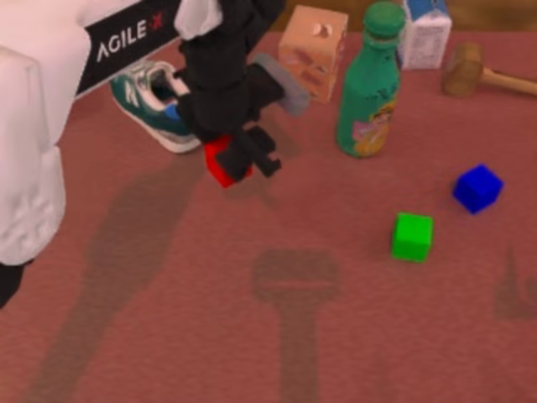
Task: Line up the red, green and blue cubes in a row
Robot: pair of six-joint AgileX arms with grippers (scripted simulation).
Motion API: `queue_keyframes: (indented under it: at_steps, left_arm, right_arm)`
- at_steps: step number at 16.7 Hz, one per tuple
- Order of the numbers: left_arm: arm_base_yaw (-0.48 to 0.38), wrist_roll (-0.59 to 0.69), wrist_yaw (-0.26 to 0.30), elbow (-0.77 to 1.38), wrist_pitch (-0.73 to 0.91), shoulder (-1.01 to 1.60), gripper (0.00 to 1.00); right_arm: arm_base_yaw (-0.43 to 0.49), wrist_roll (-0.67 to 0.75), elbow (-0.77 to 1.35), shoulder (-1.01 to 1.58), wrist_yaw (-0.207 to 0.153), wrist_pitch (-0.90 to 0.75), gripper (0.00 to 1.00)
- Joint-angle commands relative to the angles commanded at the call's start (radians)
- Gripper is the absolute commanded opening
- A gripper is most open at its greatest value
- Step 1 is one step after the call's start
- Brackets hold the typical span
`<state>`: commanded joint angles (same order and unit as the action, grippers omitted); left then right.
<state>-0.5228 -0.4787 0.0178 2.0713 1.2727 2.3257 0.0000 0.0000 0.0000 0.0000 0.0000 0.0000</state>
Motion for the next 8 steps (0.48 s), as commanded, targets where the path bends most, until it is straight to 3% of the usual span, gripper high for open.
queue_keyframes:
  at_steps: [8]
  left_arm:
    - [-0.065,-0.381,0.005,-0.479,-0.117,-0.317,0.00]
  right_arm:
    - [0.000,0.000,0.000,0.000,0.000,0.000,1.00]
